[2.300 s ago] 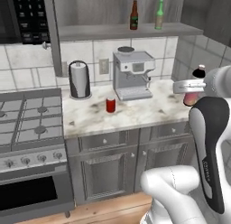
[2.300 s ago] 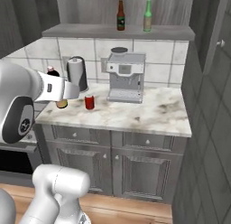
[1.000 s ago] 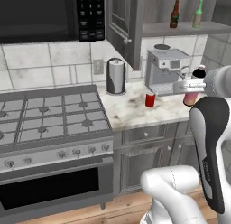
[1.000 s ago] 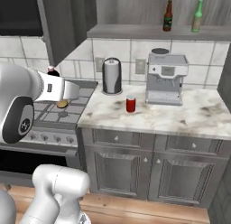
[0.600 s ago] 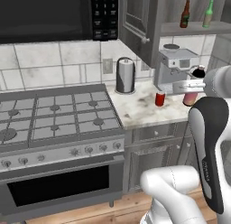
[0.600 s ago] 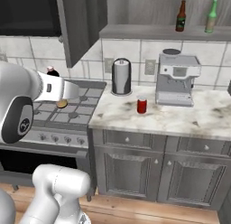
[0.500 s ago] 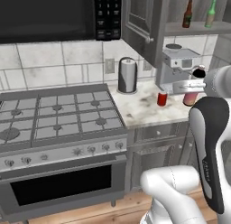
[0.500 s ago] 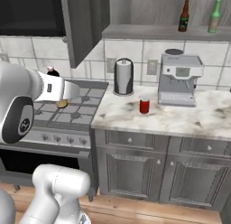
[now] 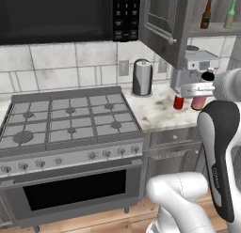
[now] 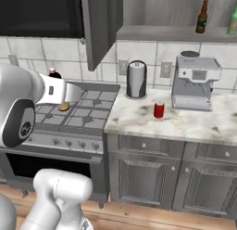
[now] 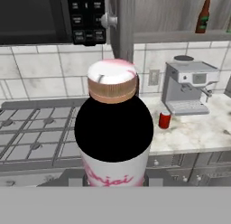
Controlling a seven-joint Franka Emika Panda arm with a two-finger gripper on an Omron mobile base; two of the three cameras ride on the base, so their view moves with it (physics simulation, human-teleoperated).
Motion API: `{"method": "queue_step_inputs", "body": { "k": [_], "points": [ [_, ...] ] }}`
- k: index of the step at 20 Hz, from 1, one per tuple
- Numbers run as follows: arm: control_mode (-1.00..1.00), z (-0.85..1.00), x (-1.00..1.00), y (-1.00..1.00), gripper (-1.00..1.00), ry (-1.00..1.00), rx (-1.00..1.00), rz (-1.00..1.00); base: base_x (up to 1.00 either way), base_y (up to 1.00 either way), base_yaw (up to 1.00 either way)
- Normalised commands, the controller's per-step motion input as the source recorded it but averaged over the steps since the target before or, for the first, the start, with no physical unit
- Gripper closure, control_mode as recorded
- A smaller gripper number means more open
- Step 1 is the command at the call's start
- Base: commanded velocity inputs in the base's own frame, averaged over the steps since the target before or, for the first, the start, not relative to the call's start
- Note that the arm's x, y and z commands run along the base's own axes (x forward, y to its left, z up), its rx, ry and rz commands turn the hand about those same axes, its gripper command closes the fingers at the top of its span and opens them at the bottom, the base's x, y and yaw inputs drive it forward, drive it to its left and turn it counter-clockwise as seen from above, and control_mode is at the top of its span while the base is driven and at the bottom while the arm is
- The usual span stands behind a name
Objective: Sort all alcoholic drinks to one cabinet, and non-alcoholic drinks to the other.
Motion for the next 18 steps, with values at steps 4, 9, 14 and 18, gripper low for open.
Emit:
{"method": "queue_step_inputs", "body": {
  "k": [4,9,14,18],
  "points": [
    [1.00,0.00,0.00,0.00,1.00,0.00,0.00,0.00,-0.14,0.60,0.00],
    [1.00,0.00,0.00,0.00,1.00,0.00,0.00,0.00,-0.13,0.62,0.00],
    [1.00,0.00,0.00,0.00,1.00,0.00,0.00,0.00,-0.13,0.62,0.00],
    [1.00,0.00,0.00,0.00,1.00,0.00,0.00,0.00,-0.12,0.62,0.00]
  ]
}}
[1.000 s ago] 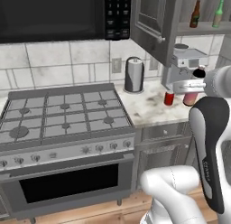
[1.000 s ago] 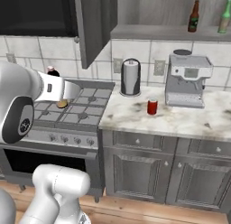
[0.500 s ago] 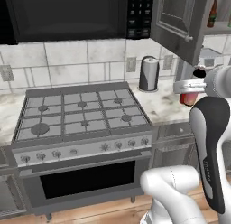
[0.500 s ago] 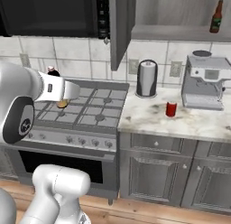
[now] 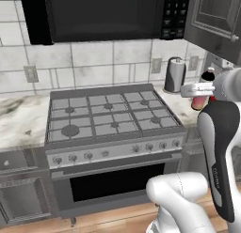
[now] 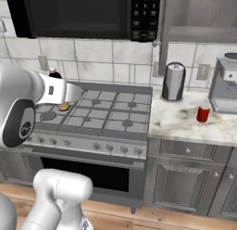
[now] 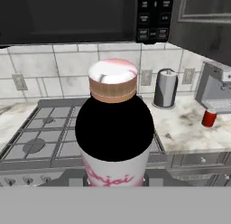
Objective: Sort all alcoholic drinks to one cabinet, and non-alcoholic drinks to the other.
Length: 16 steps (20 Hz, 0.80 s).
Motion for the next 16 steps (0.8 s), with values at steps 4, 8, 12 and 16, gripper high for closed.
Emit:
{"method": "queue_step_inputs", "body": {
  "k": [4,8,12,16],
  "points": [
    [1.00,0.00,0.00,0.00,1.00,0.00,0.00,0.00,-0.12,0.61,0.00],
    [1.00,0.00,0.00,0.00,1.00,0.00,0.00,0.00,-0.12,0.61,0.00],
    [1.00,0.00,0.00,0.00,1.00,0.00,0.00,0.00,-0.13,0.65,0.00],
    [1.00,0.00,0.00,0.00,1.00,0.00,0.00,0.00,-0.13,0.66,0.00]
  ]
}}
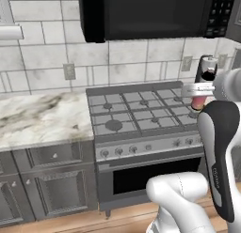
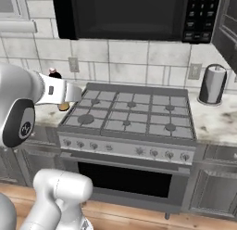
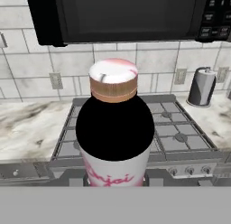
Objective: Sort all alcoholic drinks to one cabinet, and non-alcoholic drinks to the other.
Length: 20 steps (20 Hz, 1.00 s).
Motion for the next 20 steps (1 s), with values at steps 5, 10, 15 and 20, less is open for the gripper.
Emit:
{"method": "queue_step_inputs", "body": {
  "k": [5,10,15,20],
  "points": [
    [1.00,0.00,0.00,0.00,1.00,0.00,0.00,0.00,-0.12,0.65,0.00],
    [1.00,0.00,0.00,0.00,1.00,0.00,0.00,0.00,-0.12,0.66,0.00],
    [1.00,0.00,0.00,0.00,1.00,0.00,0.00,0.00,-0.12,0.67,0.00],
    [1.00,0.00,0.00,0.00,1.00,0.00,0.00,0.00,-0.12,0.68,0.00]
  ]
}}
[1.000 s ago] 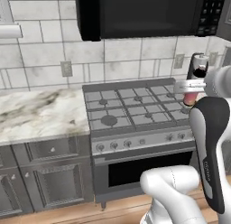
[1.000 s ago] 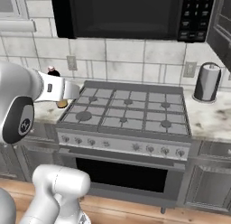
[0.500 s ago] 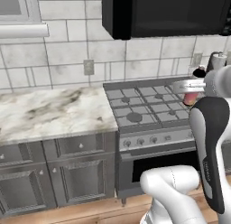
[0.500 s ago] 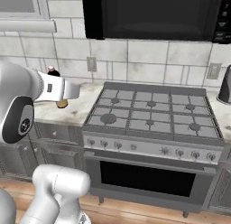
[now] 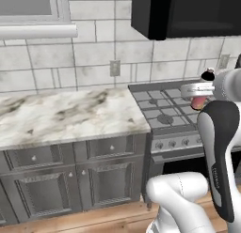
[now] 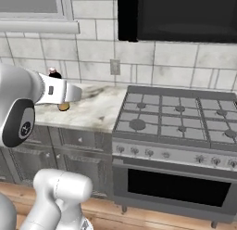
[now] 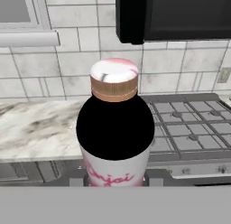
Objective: Sort all alcoholic drinks to one cabinet, and non-alcoholic drinks to the other.
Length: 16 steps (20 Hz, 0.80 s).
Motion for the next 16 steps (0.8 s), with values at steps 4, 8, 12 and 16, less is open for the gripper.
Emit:
{"method": "queue_step_inputs", "body": {
  "k": [4,8,12,16],
  "points": [
    [1.00,0.00,0.00,0.00,1.00,0.00,0.00,0.00,-0.11,0.68,0.00],
    [1.00,0.00,0.00,0.00,1.00,0.00,0.00,0.00,-0.11,0.68,0.00],
    [1.00,0.00,0.00,0.00,1.00,0.00,0.00,0.00,-0.11,0.70,0.00],
    [1.00,0.00,0.00,0.00,1.00,0.00,0.00,0.00,-0.11,0.73,0.00]
  ]
}}
